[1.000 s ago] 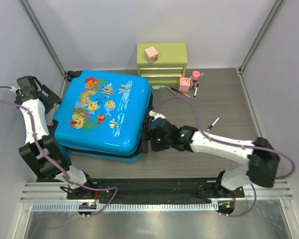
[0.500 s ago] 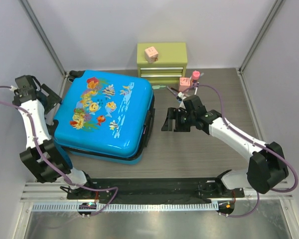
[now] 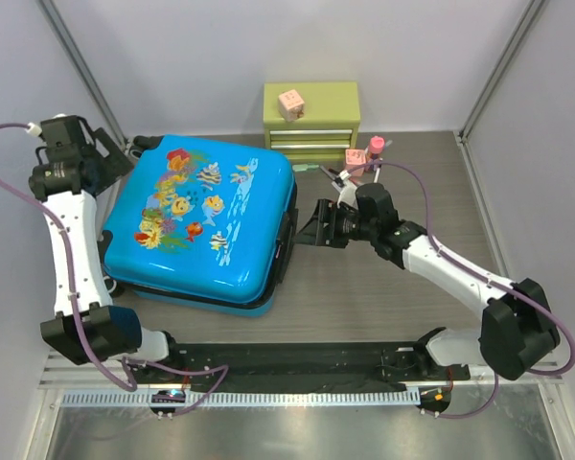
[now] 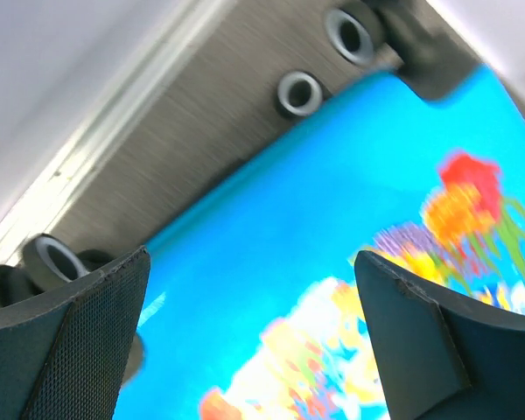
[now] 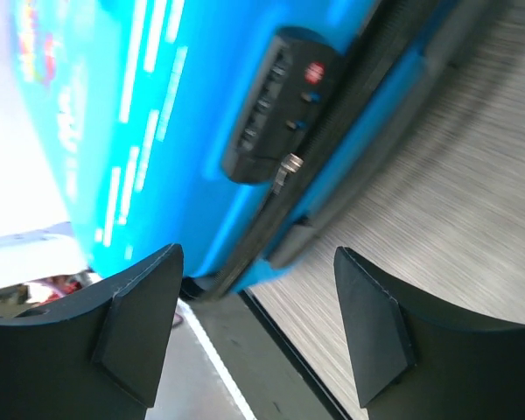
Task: Pack the luggage
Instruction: Zip the luggage at the center of the board.
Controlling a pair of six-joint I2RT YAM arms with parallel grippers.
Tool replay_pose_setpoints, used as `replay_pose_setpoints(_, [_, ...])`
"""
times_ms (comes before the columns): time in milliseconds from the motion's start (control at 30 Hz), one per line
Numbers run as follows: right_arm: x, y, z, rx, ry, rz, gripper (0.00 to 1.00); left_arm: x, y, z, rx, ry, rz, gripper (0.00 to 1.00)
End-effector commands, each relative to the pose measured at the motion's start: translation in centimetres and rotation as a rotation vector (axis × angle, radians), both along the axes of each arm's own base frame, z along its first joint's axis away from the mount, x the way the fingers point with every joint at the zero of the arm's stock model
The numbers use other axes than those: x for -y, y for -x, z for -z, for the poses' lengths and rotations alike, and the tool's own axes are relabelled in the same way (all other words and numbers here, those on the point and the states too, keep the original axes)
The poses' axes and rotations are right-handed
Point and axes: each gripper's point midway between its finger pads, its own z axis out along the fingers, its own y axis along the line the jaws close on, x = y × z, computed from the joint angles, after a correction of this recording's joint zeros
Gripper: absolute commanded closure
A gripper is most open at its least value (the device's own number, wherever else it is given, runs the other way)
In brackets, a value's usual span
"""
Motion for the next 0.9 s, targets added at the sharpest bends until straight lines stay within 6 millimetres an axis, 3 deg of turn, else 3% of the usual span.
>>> replay_pose_setpoints(0, [-2.5, -0.6, -2.7, 0.05, -0.184, -0.027, 0.26, 3.6, 0.5, -1.4, -0.003, -0.058, 0.108, 0.0])
replay_pose_setpoints(100, [-3.5, -1.4, -3.2, 0.066, -0.232, -0.023, 0.26, 5.8, 0.6, -1.1, 0.01, -0.028, 0.165, 0.0])
replay_pose_setpoints(233, [-4.4, -2.6, -2.8, 0.048, -0.26, -0.016, 0.29, 8.5, 1.4, -2.2, 0.093, -0.012, 0.23, 0.0])
replay_pose_setpoints(333, [-5.0, -3.4, -2.3, 0.042, -0.275, -0.007, 0.3, 9.3, 2.0, -2.6, 0.111, 0.012, 0.251, 0.0])
replay_pose_setpoints(600, [-5.4, -3.8, 0.0, 0.007, -0.28, 0.019, 0.36, 9.7, 3.7, -2.9, 0.106, 0.011, 0.278, 0.0])
replay_pose_setpoints(867, [-6.6, -3.5, -0.1, -0.024, -0.363, 0.025, 0.38, 10.0, 4.2, -1.4, 0.094, 0.034, 0.275, 0.0])
